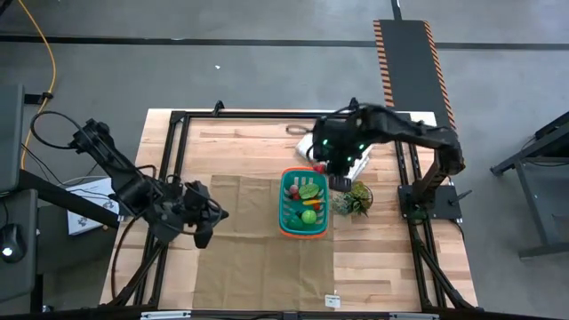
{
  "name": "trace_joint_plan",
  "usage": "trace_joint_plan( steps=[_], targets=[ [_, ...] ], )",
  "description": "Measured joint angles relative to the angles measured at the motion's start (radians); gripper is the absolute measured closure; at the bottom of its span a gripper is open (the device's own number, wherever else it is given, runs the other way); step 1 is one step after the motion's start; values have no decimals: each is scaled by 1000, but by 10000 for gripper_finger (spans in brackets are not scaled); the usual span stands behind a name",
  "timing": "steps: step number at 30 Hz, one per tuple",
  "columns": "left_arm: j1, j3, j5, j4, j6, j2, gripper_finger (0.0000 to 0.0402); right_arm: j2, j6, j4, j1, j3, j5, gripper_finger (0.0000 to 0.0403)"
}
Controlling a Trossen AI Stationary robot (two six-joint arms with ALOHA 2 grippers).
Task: Pick and placing Produce into tupperware
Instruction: Put the red strawberry into the basket
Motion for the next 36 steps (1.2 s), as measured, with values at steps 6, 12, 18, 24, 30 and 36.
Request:
trace_joint_plan(
  steps=[6, 12, 18, 24, 30, 36],
  targets=[
    [0, 0, 4, 18, 1, 34, 401, 1, -15, 82, 37, -200, 13, 403],
    [0, 0, 7, 22, 1, 39, 401, 0, 2, 216, 66, -351, 10, 403],
    [0, 0, 8, 20, 2, 40, 401, 1, 38, 354, 91, -457, -8, 403],
    [0, 0, 15, 20, 2, 40, 401, 2, 80, 470, 97, -552, -50, 403],
    [0, 0, 15, 19, 3, 40, 401, 3, 114, 602, 97, -609, -50, 403],
    [0, 0, 15, 17, 3, 40, 401, 39, 119, 649, 97, -633, -55, 403]
  ],
)
